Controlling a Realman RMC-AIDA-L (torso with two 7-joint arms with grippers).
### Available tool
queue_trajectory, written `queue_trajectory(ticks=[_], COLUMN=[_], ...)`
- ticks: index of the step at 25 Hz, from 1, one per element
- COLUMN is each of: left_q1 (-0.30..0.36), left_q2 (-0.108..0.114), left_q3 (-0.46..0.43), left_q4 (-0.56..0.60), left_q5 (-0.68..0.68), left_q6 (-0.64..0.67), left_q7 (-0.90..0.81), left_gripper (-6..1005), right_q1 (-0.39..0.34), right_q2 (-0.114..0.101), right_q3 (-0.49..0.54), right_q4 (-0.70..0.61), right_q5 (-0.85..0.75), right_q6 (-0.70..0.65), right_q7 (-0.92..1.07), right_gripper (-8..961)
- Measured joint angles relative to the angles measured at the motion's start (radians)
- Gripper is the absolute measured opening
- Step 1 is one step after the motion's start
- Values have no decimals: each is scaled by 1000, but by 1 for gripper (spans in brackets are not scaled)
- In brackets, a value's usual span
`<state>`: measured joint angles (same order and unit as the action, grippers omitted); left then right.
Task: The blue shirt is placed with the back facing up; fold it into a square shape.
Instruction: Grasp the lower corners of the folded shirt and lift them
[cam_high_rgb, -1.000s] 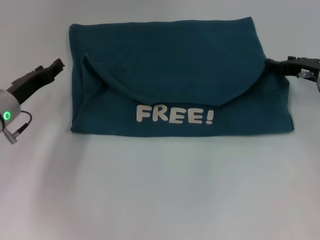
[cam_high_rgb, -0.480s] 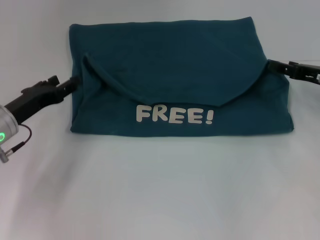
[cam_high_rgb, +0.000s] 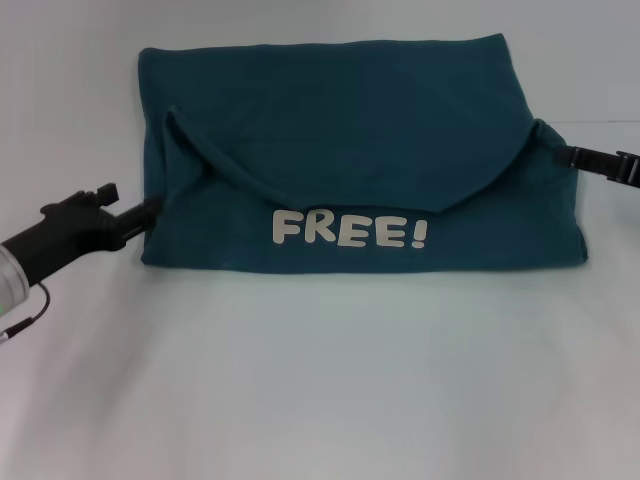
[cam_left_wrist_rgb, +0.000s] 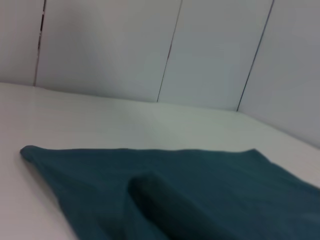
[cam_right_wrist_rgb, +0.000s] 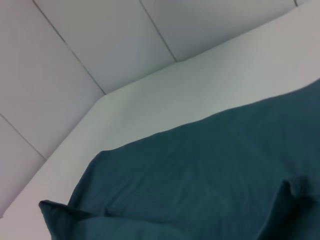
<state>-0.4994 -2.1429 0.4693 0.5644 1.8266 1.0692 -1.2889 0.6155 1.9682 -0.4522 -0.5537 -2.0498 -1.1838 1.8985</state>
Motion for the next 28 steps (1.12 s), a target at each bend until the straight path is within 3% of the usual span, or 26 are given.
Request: queue_trajectory(ticks=[9,21,28], left_q1=[31,22,12], left_q2=[-18,-26,-27], left_q3=[6,154,159], left_q4=[-10,-51,-57], left_q5=[10,34,34], left_q6=[-77,-167,-189], left_q7=[91,145,145], left_gripper=[734,734,726], right_q1=[-6,-2,-8], right_q2=[7,15,16], right_q3=[5,3,8], right_q4=[6,9,9], right_q5=[5,7,7], right_q6=[33,51,51], right_q7=[26,26,27], right_gripper=[704,703,703])
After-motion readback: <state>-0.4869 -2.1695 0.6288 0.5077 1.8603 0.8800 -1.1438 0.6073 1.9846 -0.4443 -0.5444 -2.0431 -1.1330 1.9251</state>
